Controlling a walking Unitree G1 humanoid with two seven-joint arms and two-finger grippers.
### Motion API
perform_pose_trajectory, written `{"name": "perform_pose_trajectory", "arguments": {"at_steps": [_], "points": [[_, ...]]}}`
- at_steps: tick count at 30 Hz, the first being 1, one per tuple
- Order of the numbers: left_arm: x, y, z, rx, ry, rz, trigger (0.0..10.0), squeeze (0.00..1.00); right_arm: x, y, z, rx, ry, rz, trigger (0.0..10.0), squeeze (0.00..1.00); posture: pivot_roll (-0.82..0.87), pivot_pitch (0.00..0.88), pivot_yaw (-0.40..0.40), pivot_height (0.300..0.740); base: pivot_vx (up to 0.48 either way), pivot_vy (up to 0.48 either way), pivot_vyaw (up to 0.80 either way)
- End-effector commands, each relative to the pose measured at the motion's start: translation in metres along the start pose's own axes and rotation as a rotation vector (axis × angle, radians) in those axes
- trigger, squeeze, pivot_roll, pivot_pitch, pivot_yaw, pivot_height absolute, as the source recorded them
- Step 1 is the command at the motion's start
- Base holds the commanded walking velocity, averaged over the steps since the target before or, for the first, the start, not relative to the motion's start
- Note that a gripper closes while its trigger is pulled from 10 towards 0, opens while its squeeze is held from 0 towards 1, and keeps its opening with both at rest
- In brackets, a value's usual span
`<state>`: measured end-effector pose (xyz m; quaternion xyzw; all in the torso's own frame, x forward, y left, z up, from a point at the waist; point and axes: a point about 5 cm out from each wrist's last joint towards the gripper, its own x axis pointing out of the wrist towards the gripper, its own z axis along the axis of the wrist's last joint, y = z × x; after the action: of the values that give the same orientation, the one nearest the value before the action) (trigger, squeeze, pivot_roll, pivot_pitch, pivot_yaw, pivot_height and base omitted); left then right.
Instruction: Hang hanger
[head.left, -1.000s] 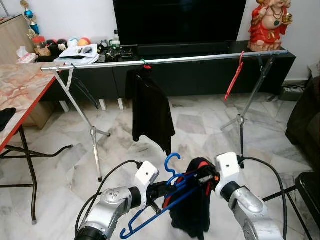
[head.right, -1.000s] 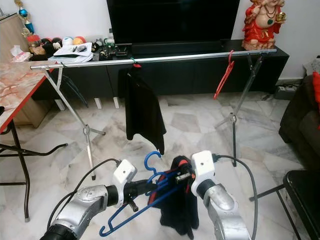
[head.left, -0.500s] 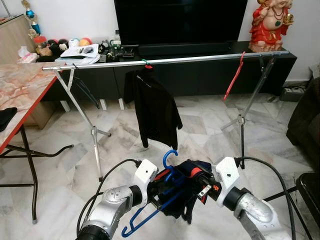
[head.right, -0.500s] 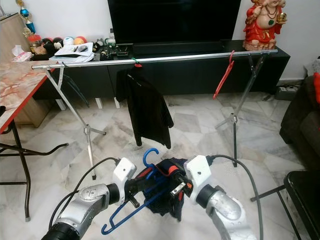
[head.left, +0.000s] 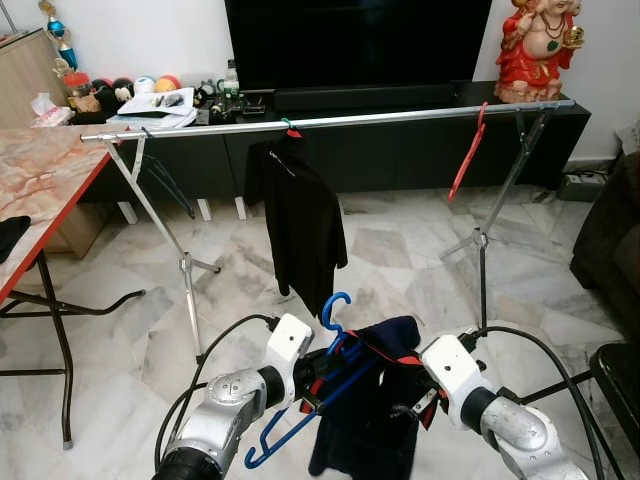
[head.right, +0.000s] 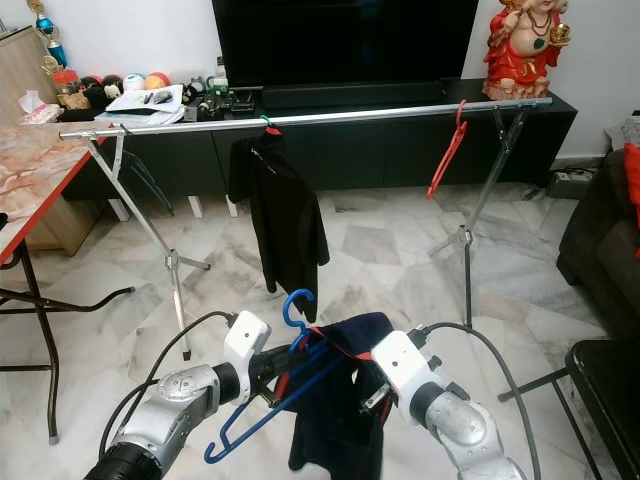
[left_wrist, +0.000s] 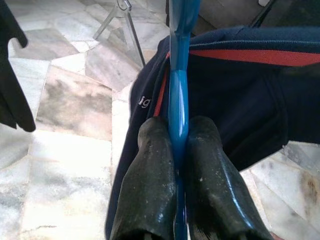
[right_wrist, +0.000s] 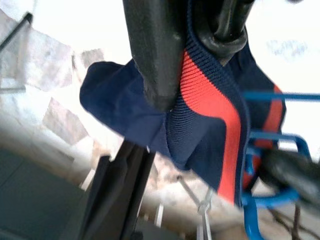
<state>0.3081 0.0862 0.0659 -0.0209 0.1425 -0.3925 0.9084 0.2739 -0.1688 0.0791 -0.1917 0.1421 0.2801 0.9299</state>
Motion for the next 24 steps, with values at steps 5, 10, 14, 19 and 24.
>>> {"name": "perform_pose_trajectory", "arguments": {"at_steps": [5,10,14,19,24], "points": [[0.000,0.004,0.006,-0.004,-0.033,0.010,10.0,0.00,-0.002,-0.006,0.032,0.049,-0.189,-0.002,10.0,0.00,0.02,0.064,0.070,0.740,0.000,0.000,0.00],[0.001,0.000,0.004,-0.013,-0.023,-0.022,10.0,0.00,-0.004,-0.002,0.043,0.070,-0.256,0.048,10.0,0.00,0.02,0.061,0.067,0.740,0.000,0.000,0.00],[0.000,-0.001,0.003,-0.014,-0.019,-0.026,10.0,0.00,-0.004,0.003,0.044,0.033,-0.247,0.106,10.0,0.00,0.02,0.061,0.066,0.740,0.000,0.000,0.00],[0.000,-0.001,0.003,-0.017,-0.016,-0.039,10.0,0.00,-0.004,0.005,0.043,0.003,-0.229,0.143,10.0,0.68,0.02,0.061,0.066,0.740,0.000,0.000,0.00],[0.001,-0.003,0.003,-0.024,-0.021,-0.050,10.0,0.00,-0.004,0.007,0.041,-0.034,-0.197,0.164,10.0,0.96,0.02,0.059,0.066,0.740,0.000,0.000,0.00]]}}
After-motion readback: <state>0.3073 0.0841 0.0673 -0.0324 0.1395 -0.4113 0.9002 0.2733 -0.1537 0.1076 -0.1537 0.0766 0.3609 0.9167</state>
